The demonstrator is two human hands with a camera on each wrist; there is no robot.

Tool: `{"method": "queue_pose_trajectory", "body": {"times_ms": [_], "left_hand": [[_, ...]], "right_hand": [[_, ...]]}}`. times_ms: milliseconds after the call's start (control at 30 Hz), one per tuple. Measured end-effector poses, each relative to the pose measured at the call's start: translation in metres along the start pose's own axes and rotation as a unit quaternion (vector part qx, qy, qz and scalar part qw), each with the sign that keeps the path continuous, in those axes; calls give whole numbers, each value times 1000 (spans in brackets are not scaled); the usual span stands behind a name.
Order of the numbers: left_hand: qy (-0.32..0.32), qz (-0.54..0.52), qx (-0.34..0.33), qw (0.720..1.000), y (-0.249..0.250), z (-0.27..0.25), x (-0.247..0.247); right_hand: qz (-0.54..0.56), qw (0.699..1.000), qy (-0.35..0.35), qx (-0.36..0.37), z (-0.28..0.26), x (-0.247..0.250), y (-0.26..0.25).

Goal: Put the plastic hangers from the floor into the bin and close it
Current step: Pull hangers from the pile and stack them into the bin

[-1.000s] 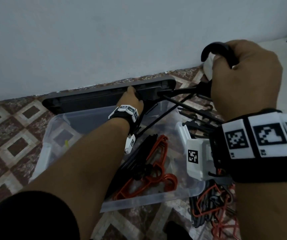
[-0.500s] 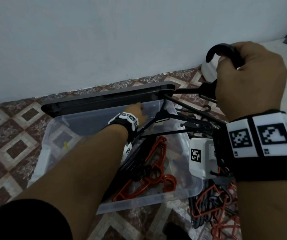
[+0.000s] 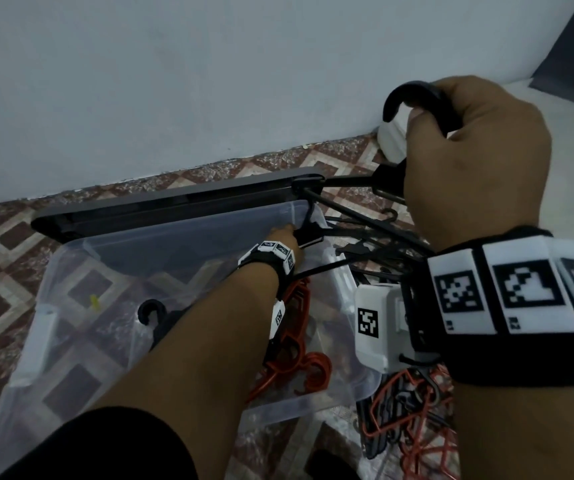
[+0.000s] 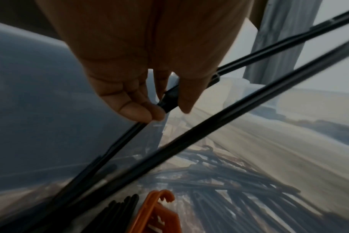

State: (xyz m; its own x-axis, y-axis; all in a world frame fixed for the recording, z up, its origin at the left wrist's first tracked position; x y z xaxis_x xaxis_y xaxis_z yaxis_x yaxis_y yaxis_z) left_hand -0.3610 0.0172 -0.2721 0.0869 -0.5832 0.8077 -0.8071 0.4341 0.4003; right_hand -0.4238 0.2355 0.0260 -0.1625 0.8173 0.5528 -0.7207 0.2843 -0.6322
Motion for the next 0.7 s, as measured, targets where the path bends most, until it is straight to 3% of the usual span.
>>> {"method": "queue_pose_trajectory", "body": {"times_ms": [167, 333, 500, 700], "left_hand": [[57, -25, -63, 996, 10, -13, 13], [50, 5, -65, 997, 11, -22, 25], [31, 36, -54, 997, 8, -19, 33], [59, 34, -73, 995, 12, -7, 25]], "right_hand": [[31, 997, 69, -15, 7, 17, 9], [54, 991, 117, -43, 9, 27, 19], [60, 990, 126, -34, 7, 29, 19], [58, 992, 109, -28, 8, 22, 17]]}}
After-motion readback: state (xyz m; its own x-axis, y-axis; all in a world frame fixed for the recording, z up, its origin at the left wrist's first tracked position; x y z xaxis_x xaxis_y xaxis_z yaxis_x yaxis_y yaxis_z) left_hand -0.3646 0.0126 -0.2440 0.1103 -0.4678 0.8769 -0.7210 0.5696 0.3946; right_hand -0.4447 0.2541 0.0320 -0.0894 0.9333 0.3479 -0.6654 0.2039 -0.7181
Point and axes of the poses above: each hand's wrist, its own z-axis towards the middle knuckle, its own x-axis out of the back of the hand, y = z × x, the point moved 6 cm from there along z, towards the middle knuckle, and after that the axes turned 4 degrees about -y, right-handed, at the moved point
